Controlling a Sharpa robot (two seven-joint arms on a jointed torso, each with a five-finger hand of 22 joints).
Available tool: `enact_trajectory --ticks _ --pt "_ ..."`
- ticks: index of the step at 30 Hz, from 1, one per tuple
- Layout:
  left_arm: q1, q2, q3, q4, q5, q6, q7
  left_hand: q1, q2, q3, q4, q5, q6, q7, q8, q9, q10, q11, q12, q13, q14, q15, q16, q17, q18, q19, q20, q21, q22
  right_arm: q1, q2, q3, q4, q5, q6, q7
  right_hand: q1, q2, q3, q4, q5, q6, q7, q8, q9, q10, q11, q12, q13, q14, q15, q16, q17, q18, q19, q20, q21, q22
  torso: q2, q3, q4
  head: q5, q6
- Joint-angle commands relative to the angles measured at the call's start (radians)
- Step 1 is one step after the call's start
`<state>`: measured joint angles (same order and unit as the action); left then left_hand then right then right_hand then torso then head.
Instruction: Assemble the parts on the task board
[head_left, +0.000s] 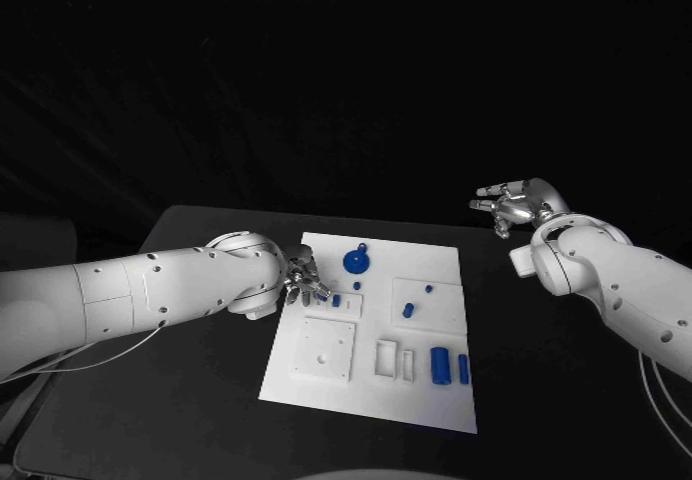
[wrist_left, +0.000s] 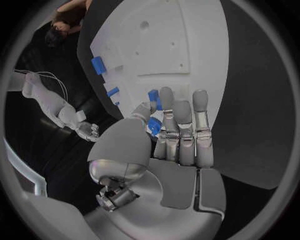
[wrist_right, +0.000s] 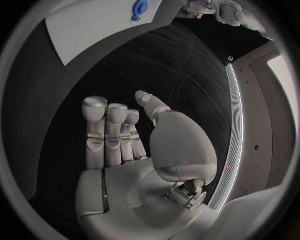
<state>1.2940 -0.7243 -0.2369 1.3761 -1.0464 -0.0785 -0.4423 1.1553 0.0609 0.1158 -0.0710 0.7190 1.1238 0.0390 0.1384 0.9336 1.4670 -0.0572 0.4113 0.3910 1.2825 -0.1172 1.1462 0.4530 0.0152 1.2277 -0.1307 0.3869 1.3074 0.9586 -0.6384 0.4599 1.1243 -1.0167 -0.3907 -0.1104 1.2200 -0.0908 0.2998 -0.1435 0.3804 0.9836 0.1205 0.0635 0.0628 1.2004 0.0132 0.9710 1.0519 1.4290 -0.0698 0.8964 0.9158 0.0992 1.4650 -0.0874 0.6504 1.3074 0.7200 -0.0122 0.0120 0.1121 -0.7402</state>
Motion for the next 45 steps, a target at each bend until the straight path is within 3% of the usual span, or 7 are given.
enact_trajectory --ticks 1,23,45 --pt "-0.001 0.007 0.0 -0.006 -0.021 -0.002 0.034 0.014 0.002 0.069 -0.065 0.005 0.048 -0.04 -0.005 0.001 0.034 -0.009 -0.006 0.0 0.007 0.003 -0.002 0.001 0.0 0.002 -0.003 0.004 0.018 -0.001 0.001 0.0 0.001 -0.007 0.017 0.003 -0.006 0.002 0.001 0.001 0.006 0.007 0.002 -0.002 0.001 -0.014 -0.009 -0.004 0.0 0.005 0.0 -0.006 -0.001 0.015 0.053 -0.001 -0.004 0.014 0.0 0.0001 -0.0004 0.001 0.001" --pt "-0.002 0.019 -0.003 -0.034 -0.07 0.083 0.021 0.021 0.002 0.07 -0.057 0.001 0.045 -0.039 -0.007 0.006 0.032 -0.007 -0.008 0.001 0.005 0.004 -0.007 0.003 0.0 -0.002 -0.001 0.002 0.019 -0.001 0.002 0.0 0.0 -0.007 0.019 0.001 -0.006 0.002 0.001 0.001 0.006 0.007 0.002 -0.002 0.001 -0.014 -0.009 -0.004 0.0 0.005 0.0 -0.006 -0.001 0.015 0.053 -0.001 -0.004 0.014 0.001 -0.0016 0.0011 -0.001 -0.003" --pt "-0.002 0.019 -0.003 -0.042 -0.089 0.093 0.014 0.022 0.002 0.071 -0.057 0.0 0.044 -0.039 -0.007 0.006 0.031 -0.007 -0.008 0.001 0.004 0.004 -0.008 0.004 0.0 -0.002 -0.001 0.002 0.019 -0.001 0.001 0.0 -0.002 -0.007 0.025 -0.001 -0.006 0.002 0.001 0.001 0.006 0.007 0.002 -0.002 0.001 -0.014 -0.009 -0.004 0.0 0.005 0.0 -0.006 -0.001 0.015 0.053 -0.001 -0.004 0.014 0.001 -0.0009 0.0 -0.002 -0.008"
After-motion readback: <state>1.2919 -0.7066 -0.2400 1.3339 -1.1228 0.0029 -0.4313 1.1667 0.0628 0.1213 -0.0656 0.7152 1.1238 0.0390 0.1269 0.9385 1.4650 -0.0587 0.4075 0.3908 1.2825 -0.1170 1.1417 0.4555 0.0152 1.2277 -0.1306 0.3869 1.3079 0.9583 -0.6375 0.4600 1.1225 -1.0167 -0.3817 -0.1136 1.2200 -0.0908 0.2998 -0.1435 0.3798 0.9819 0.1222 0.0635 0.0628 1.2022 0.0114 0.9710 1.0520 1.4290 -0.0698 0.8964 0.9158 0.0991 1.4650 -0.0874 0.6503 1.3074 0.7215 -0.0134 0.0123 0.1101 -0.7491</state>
